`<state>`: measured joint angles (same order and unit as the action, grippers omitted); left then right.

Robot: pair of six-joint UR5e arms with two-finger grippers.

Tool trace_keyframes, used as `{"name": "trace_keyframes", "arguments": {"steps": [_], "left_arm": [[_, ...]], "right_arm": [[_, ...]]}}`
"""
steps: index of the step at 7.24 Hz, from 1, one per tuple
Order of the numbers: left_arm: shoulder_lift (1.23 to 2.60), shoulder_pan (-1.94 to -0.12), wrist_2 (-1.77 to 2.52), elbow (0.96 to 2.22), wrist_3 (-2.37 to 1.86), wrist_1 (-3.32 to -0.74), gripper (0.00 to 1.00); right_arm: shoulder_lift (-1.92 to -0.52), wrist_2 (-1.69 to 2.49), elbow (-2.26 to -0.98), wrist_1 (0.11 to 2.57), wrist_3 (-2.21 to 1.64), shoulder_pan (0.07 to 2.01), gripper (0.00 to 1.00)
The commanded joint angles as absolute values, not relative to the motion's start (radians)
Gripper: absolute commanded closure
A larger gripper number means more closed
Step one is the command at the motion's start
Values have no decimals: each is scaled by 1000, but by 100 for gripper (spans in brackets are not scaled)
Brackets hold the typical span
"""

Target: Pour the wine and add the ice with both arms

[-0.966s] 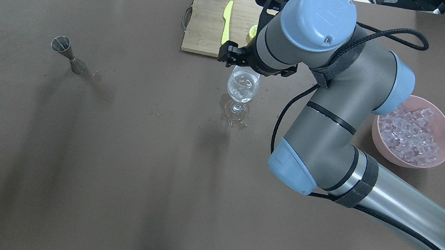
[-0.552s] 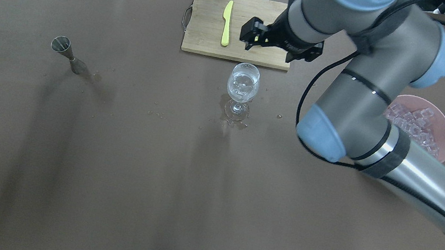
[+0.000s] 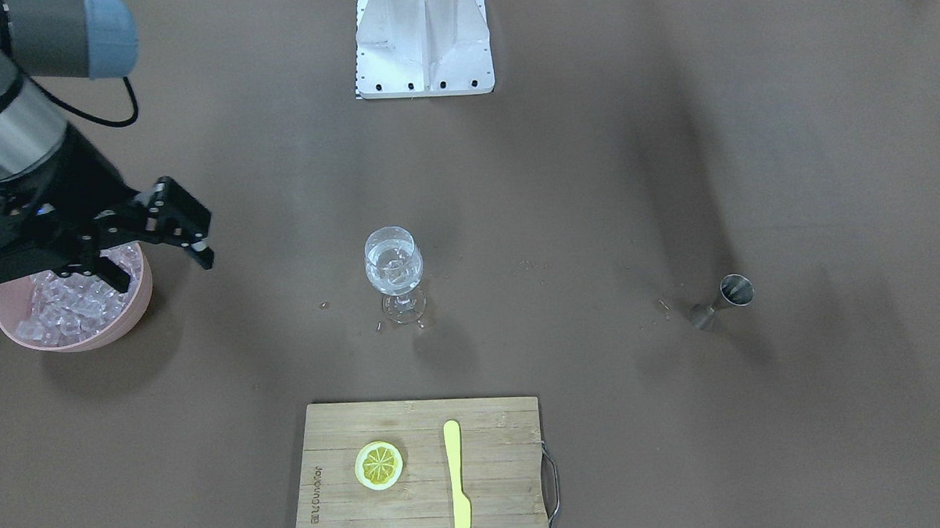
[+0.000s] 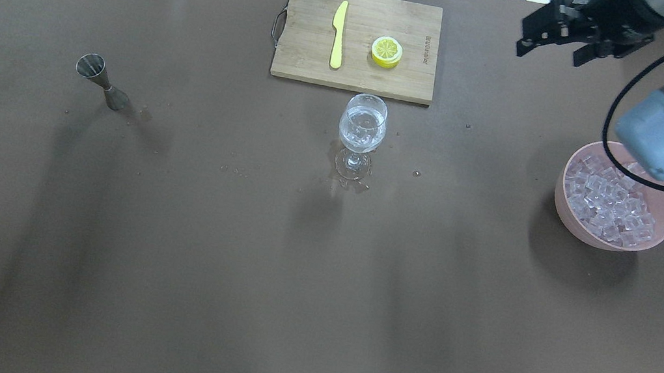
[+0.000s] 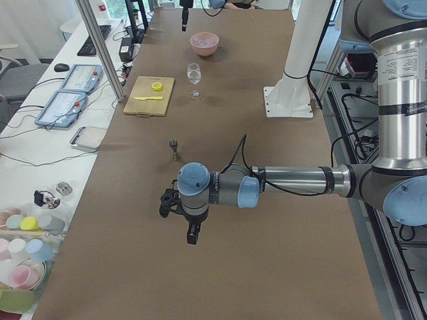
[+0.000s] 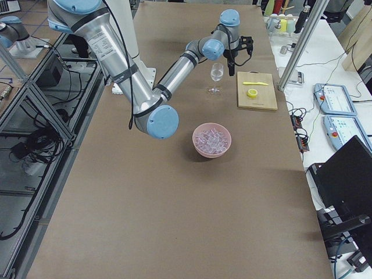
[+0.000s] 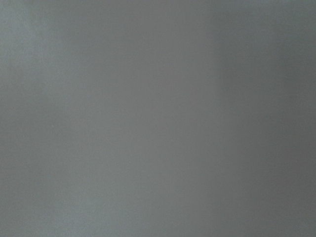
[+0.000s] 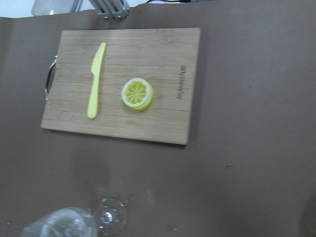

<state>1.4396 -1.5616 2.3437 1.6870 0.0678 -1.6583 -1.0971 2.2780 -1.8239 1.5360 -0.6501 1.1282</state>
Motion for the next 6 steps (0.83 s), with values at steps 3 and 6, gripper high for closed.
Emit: {"name": "trace_keyframes", "arguments": {"steps": [3,6], "left_arm": [[1439,-1562,2344,1689,69,-1658,2],[1437,-1562,2345,1690,69,-1658,2]], "right_arm": [[-1451,2352,-1699,1572,149,1523,0],[-1728,2338,-1684,1548,152,1568,0]]}}
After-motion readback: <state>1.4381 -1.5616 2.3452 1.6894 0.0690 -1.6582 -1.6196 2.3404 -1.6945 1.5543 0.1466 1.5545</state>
